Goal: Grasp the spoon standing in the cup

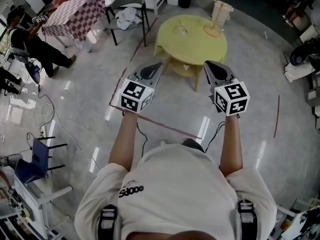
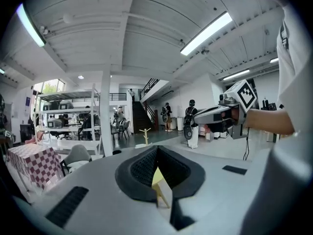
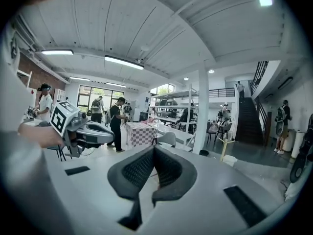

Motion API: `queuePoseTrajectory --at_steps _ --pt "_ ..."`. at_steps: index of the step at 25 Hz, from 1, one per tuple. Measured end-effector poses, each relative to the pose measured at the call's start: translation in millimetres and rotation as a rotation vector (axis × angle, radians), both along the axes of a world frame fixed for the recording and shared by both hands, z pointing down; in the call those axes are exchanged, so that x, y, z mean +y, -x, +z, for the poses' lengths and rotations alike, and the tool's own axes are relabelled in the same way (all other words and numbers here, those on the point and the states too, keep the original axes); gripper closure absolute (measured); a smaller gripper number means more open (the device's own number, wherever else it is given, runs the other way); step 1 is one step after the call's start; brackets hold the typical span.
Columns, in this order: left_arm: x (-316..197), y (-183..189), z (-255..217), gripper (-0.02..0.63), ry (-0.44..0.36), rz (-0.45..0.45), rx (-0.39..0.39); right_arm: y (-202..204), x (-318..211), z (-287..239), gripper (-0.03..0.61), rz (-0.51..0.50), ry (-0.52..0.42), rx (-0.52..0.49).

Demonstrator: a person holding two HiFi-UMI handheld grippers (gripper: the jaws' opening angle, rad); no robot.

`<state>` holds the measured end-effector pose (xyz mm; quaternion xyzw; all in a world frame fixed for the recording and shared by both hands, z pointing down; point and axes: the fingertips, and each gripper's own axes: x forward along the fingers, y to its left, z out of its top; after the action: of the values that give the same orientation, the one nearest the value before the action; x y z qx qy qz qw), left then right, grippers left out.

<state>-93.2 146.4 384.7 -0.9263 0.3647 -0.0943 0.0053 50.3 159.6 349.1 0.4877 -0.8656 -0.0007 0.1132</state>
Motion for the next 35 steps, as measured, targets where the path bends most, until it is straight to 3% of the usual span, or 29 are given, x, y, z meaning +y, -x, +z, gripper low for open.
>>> queuePoseTrajectory --at_steps 4,10,16,24,28,35 --pt "0 14 5 0.586 0.0 0.0 -0.015 16 3 3 0.563 -0.005 0.01 0.011" --pt "-6 28 4 0.586 0.005 0.004 0.04 24 -11 10 0.563 0.006 0.027 0.001" --pt "-40 25 11 0.586 0.002 -0.008 -0.005 19 -45 13 0.563 0.018 0.014 -0.007" --pt "-138 -7 8 0.586 -0.002 -0.039 0.016 -10 -150 21 0.563 -0.041 0.011 -0.025" --pt "-202 -37 11 0.586 0.016 -0.063 0.004 -33 -214 25 0.563 -0.094 0.029 -0.04" --pt "-304 -92 14 0.586 0.06 -0.092 0.062 -81 -319 29 0.562 -0.126 0.04 -0.044"
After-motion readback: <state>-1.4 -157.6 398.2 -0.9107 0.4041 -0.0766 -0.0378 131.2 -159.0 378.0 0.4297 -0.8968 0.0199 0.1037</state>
